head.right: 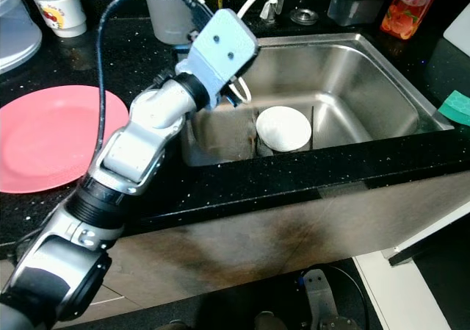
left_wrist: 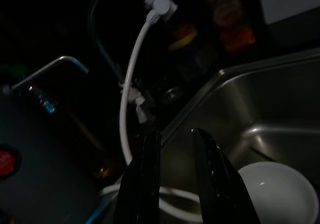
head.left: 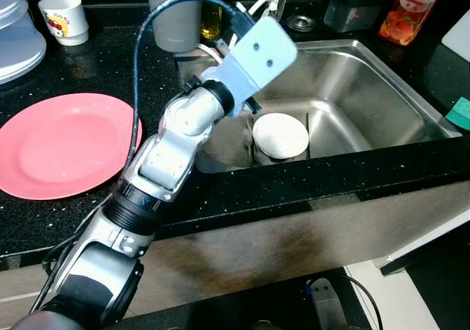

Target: Kitchen organization

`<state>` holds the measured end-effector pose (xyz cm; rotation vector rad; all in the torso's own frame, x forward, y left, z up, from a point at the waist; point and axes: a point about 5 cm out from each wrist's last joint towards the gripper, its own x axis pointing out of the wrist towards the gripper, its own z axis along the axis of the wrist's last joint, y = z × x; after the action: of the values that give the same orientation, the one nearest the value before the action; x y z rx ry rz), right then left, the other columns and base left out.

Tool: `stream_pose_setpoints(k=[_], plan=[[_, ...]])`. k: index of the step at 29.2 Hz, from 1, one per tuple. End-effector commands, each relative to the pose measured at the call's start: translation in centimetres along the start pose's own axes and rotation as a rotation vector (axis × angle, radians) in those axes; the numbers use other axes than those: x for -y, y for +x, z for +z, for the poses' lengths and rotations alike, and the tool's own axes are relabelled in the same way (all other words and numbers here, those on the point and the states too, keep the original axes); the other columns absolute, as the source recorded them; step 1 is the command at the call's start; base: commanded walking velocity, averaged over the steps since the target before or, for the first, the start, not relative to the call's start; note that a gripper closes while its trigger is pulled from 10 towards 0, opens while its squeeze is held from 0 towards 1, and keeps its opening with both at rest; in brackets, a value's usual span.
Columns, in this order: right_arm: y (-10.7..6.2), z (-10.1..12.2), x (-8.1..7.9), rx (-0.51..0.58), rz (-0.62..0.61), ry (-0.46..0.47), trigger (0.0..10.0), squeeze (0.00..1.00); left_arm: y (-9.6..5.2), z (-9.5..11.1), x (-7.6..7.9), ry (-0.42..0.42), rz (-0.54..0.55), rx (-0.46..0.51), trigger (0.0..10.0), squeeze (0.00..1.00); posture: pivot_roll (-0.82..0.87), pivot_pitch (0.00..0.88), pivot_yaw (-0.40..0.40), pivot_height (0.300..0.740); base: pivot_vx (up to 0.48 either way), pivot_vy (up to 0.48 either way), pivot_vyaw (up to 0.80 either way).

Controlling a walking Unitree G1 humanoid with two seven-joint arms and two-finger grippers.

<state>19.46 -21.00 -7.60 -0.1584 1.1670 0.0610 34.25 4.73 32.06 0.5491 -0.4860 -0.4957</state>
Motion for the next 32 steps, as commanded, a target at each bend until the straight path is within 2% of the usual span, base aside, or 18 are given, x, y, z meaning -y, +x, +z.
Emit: stream_pose_setpoints(k=[1,3,6,7,9,10,12,13,14,15,18,19,22,23,24,25,27,32], plan=[[0.0,-0.9,0.0,-0.027,-0.002,0.005,10.0,0.0,-0.3,0.3,0.3,-0.03,-0.059,0.028,10.0,0.0,0.05,0.183,-0.034,0.74,0.0,0.0,0.0],[0.0,-0.9,0.0,-0.027,0.0,0.006,10.0,0.0,-1.0,0.7,0.8,-0.049,-0.16,0.074,10.0,0.0,0.05,0.183,-0.034,0.74,0.0,0.0,0.0],[0.0,-0.9,0.0,-0.027,0.002,0.006,10.0,0.0,-2.9,0.8,0.9,-0.084,-0.312,0.108,10.0,0.0,0.05,0.186,-0.036,0.74,0.0,0.0,0.0],[0.0,-0.9,0.0,-0.027,0.002,0.006,10.0,0.0,-2.9,0.8,0.9,-0.084,-0.312,0.108,10.0,0.0,0.05,0.186,-0.036,0.74,0.0,0.0,0.0],[0.0,-0.9,0.0,-0.028,0.005,0.004,10.0,0.0,-4.6,0.4,0.4,-0.031,-0.404,0.079,10.0,0.0,0.06,0.188,-0.039,0.74,0.0,0.0,0.0],[0.0,-0.9,0.0,-0.028,0.005,0.004,10.0,0.0,-4.6,0.4,0.4,-0.031,-0.404,0.079,10.0,0.0,0.06,0.188,-0.039,0.74,0.0,0.0,0.0],[0.0,-0.9,0.0,-0.027,0.008,-0.004,10.0,0.0,-5.9,-0.5,-0.5,0.06,-0.448,0.002,10.0,0.0,0.07,0.186,-0.04,0.74,0.0,0.0,0.0],[0.0,-0.9,0.0,-0.027,0.008,-0.004,10.0,0.0,-5.9,-0.5,-0.5,0.06,-0.448,0.002,10.0,0.0,0.07,0.186,-0.04,0.74,0.0,0.0,0.0],[0.0,-0.7,-0.1,0.003,0.032,0.001,10.0,0.0,-6.2,-1.2,-2.0,0.102,-0.384,-0.05,10.0,0.0,0.07,0.186,-0.04,0.74,0.0,0.0,0.0],[0.0,-0.6,-0.2,0.021,0.044,0.008,10.0,0.0,-6.2,-1.3,-2.5,0.099,-0.35,-0.056,10.0,0.0,0.07,0.186,-0.04,0.74,0.0,0.0,0.0],[0.0,-0.5,-0.3,0.029,0.052,0.007,10.0,0.0,-6.1,-1.2,-2.7,0.078,-0.324,-0.045,10.0,0.0,0.07,0.184,-0.042,0.74,0.0,0.0,0.26],[0.0,-0.5,-0.2,0.027,0.053,-0.001,10.0,0.0,-6.1,-0.9,-2.5,0.038,-0.313,-0.017,10.0,0.0,0.07,0.184,-0.042,0.74,0.0,0.0,0.77],[0.0,-0.5,-0.2,0.023,0.051,-0.01,10.0,0.0,-6.1,-0.5,-2.2,0.001,-0.312,0.01,10.0,0.0,0.07,0.184,-0.042,0.74,0.0,0.0,0.77],[0.0,-0.5,-0.2,0.019,0.049,-0.012,10.0,0.0,-6.0,0.0,-1.2,-0.106,-0.304,0.059,10.0,0.0,0.07,0.183,-0.045,0.74,0.0,0.0,0.79],[0.0,-0.5,-0.2,0.019,0.048,-0.01,10.0,0.0,-6.0,0.0,-0.8,-0.131,-0.304,0.065,10.0,0.0,0.06,0.183,-0.045,0.74,0.0,0.0,0.79],[0.0,-0.5,-0.2,0.019,0.048,-0.01,10.0,0.0,-6.0,0.0,-0.8,-0.131,-0.304,0.065,10.0,0.0,0.06,0.183,-0.045,0.74,0.0,0.0,0.79],[0.0,-0.5,-0.2,0.019,0.049,-0.006,10.0,0.0,-6.4,0.6,0.4,-0.144,-0.37,0.086,10.0,0.0,0.06,0.182,-0.045,0.74,0.0,0.0,0.79],[0.0,-0.5,-0.2,0.018,0.055,-0.007,10.0,0.0,-7.2,0.9,0.4,-0.121,-0.427,0.082,10.0,0.0,0.07,0.183,-0.046,0.74,0.0,0.0,0.79]])
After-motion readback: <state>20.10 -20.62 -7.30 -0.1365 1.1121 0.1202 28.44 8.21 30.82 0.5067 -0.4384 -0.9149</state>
